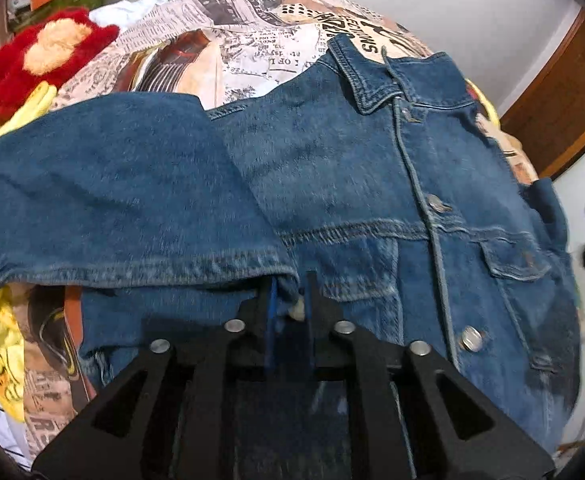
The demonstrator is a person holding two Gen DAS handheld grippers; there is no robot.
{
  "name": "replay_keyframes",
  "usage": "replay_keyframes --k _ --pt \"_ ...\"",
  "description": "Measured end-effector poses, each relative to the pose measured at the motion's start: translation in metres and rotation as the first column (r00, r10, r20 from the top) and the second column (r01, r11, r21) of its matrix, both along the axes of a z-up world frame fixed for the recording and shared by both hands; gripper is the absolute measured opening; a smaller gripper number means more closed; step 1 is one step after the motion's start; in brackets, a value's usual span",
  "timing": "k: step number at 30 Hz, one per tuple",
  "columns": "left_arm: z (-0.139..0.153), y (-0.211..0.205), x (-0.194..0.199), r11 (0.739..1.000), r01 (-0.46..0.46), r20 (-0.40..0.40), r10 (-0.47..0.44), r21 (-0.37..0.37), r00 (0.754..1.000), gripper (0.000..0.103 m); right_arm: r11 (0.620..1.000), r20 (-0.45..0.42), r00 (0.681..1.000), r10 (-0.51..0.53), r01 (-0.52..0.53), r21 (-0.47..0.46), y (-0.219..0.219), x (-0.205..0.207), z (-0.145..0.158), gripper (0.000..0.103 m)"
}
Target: Fold large clothes
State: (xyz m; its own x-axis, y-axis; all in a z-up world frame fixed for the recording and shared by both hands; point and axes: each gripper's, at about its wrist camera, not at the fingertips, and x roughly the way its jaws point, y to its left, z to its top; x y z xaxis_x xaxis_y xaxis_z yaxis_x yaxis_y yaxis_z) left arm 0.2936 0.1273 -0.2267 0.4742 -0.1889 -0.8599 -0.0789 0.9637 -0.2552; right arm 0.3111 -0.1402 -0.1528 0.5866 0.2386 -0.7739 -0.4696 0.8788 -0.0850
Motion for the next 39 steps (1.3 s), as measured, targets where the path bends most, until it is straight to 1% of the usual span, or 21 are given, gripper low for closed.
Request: replay_keyframes --k 1,2,3,5,8,10,12,13,15,17,19,21,25,26,28,29,32,35,36,37,39 --pt "0.005 0.005 -0.005 1.0 -0.001 0.004 0.001 -0.018 1.0 0.027 1.0 -0.003 1.0 0.003 -0.003 -0.003 0.003 0.001 -0.001 0.103" --pt "0.01 0.01 -0.012 1.0 -0.01 0.013 0.011 -0.027 1.0 0.04 1.0 -0.004 1.0 0.006 -0.006 -0.003 0.005 0.002 -0.002 0.103" --pt "0.015 0.013 -0.018 0.999 -0.022 0.028 0.023 -0.03 0.999 0.049 1.0 -0.006 1.0 0.012 -0.012 -0.004 0.009 0.003 -0.003 0.103" --pt "0.027 0.028 -0.033 0.998 -0.056 0.069 0.059 -0.041 0.996 0.054 1.0 -0.006 1.0 0.023 -0.023 -0.003 0.016 0.004 -0.004 0.103" --pt "0.037 0.057 -0.046 0.99 -0.12 0.087 0.126 -0.069 0.988 0.056 0.999 -0.003 0.999 0.045 -0.045 -0.008 0.032 0.007 -0.005 0.103" --pt "0.038 0.082 -0.05 0.981 -0.174 0.098 0.182 -0.09 0.978 0.058 0.998 0.0 0.998 0.057 -0.057 -0.011 0.041 0.008 -0.005 0.103" --pt "0.034 0.108 -0.053 0.965 -0.247 0.092 0.254 -0.089 0.963 0.059 0.997 0.004 0.997 0.073 -0.073 -0.011 0.052 0.009 -0.005 0.103" --pt "0.03 0.124 -0.055 0.952 -0.292 0.081 0.3 -0.097 0.951 0.059 0.997 0.005 0.997 0.082 -0.082 -0.01 0.058 0.01 -0.005 0.103" --pt "0.022 0.146 -0.06 0.93 -0.343 0.069 0.353 -0.13 0.933 0.059 0.995 0.007 0.995 0.098 -0.098 -0.011 0.067 0.01 -0.004 0.103" --pt "0.01 0.172 -0.066 0.896 -0.407 0.04 0.42 -0.181 0.907 0.059 0.993 0.013 0.993 0.115 -0.115 -0.019 0.077 0.01 -0.004 0.103" --pt "0.002 0.187 -0.07 0.871 -0.449 0.021 0.462 -0.202 0.887 0.059 0.991 0.018 0.992 0.128 -0.128 -0.028 0.083 0.009 -0.005 0.103" --pt "-0.008 0.204 -0.073 0.843 -0.501 0.003 0.511 -0.198 0.859 0.059 0.989 0.02 0.99 0.141 -0.14 -0.039 0.088 0.009 -0.007 0.103" --pt "-0.02 0.22 -0.067 0.814 -0.555 -0.014 0.561 -0.174 0.827 0.059 0.988 0.013 0.99 0.144 -0.143 -0.055 0.092 0.01 -0.012 0.103" --pt "-0.021 0.222 -0.065 0.812 -0.558 -0.013 0.564 -0.171 0.826 0.057 0.988 0.011 0.99 0.141 -0.14 -0.059 0.092 0.011 -0.014 0.103" --pt "-0.022 0.223 -0.061 0.818 -0.551 -0.011 0.558 -0.165 0.83 0.043 0.989 0.004 0.991 0.134 -0.133 -0.064 0.09 0.012 -0.017 0.103" --pt "-0.022 0.222 -0.059 0.827 -0.543 -0.007 0.548 -0.146 0.836 0.036 0.989 0.002 0.991 0.131 -0.131 -0.064 0.089 0.012 -0.018 0.103" --pt "-0.014 0.211 -0.056 0.849 -0.526 0.027 0.527 -0.047 0.849 0.024 0.991 -0.003 0.993 0.116 -0.116 -0.063 0.084 0.014 -0.019 0.103" --pt "0.008 0.191 -0.058 0.867 -0.495 0.094 0.49 0.053 0.867 0.02 0.994 0.0 0.995 0.102 -0.101 -0.051 0.075 0.014 -0.015 0.103" --pt "0.013 0.187 -0.057 0.87 -0.487 0.113 0.479 0.07 0.871 0.02 0.994 0.004 0.995 0.098 -0.097 -0.049 0.072 0.014 -0.014 0.103" --pt "0.027 0.178 -0.058 0.878 -0.47 0.147 0.455 0.091 0.878 0.02 0.994 0.008 0.996 0.094 -0.093 -0.048 0.07 0.014 -0.013 0.103" --pt "0.046 0.168 -0.056 0.889 -0.446 0.19 0.423 0.104 0.886 0.019 0.996 0.017 0.997 0.081 -0.08 -0.038 0.061 0.014 -0.008 0.103"
